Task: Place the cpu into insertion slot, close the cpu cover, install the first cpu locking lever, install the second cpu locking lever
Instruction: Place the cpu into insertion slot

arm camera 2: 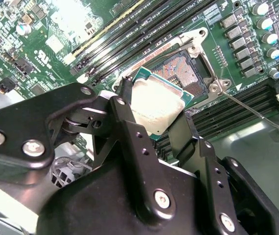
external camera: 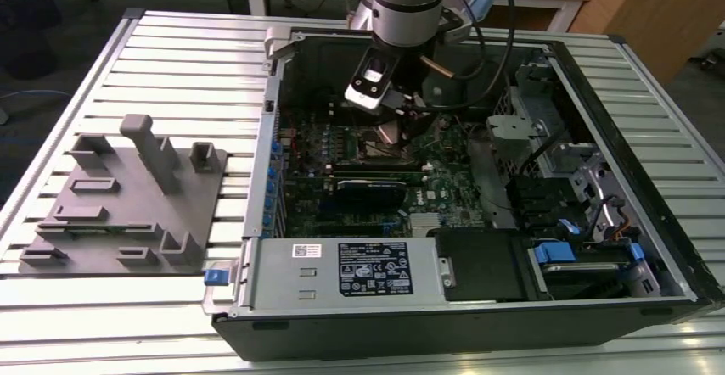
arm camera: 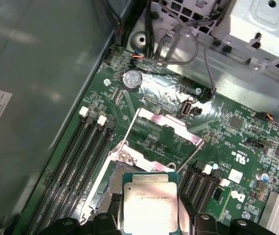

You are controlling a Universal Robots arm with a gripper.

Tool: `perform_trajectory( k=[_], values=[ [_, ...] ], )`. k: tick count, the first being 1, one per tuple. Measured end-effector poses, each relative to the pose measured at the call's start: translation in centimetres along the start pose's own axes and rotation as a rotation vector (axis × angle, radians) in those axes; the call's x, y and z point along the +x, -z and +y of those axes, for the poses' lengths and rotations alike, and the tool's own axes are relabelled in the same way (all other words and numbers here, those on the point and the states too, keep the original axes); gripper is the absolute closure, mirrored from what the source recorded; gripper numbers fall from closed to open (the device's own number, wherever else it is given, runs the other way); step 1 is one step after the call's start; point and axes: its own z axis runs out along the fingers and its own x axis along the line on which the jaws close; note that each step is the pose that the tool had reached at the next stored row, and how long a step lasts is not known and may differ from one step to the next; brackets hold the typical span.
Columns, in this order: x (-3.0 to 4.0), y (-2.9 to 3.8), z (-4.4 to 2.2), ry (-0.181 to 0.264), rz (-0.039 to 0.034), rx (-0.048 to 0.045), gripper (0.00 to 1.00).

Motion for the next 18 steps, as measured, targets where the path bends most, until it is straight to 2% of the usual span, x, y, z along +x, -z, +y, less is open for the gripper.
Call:
perform_trajectory(
  k=[18],
  values=[
    [0.01, -0.43, -0.04, -0.315, -0.0289, 0.0064, 0.46]
  ],
)
